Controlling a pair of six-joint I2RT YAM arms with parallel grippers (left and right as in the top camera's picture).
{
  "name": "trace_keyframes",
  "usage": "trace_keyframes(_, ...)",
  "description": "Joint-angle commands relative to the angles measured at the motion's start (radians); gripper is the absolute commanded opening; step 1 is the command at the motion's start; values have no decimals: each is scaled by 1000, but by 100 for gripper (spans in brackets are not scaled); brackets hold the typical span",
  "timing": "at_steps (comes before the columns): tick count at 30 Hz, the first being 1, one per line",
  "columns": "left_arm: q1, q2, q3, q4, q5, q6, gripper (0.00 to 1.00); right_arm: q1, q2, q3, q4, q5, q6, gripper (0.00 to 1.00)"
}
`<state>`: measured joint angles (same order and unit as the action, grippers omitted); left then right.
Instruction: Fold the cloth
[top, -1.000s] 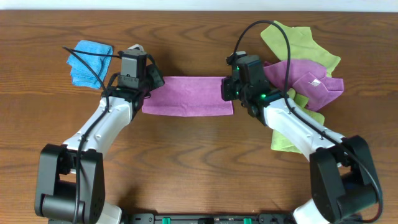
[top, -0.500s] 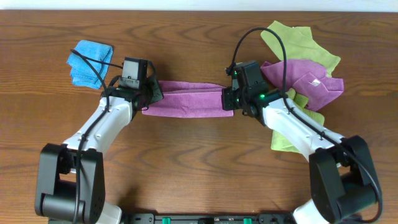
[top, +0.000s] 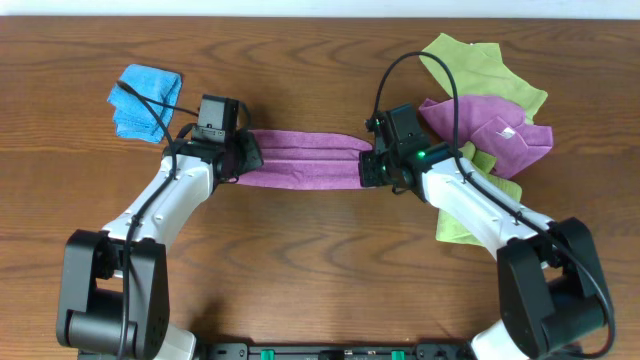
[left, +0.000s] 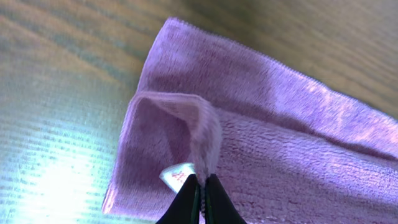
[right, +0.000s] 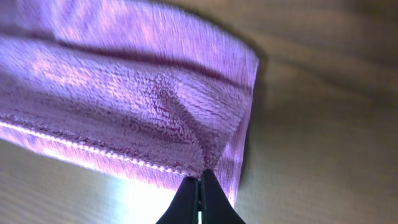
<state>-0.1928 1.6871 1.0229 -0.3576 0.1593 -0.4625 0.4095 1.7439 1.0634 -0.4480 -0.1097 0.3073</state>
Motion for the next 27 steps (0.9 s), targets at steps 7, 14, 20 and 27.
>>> trace_keyframes(7,10,10,12,-71,-40,10,6,-2,7,10,-77,50,41,1)
trace_keyframes(14,9,10,12,-118,-65,-25,6,-2,7,10,-110,50,41,30)
trace_keyframes(20,10,10,12,-171,-58,-25,6,-2,7,10,-151,50,40,69)
trace_keyframes(27,10,3,13,-188,18,-24,23,-5,-8,10,-162,50,40,1)
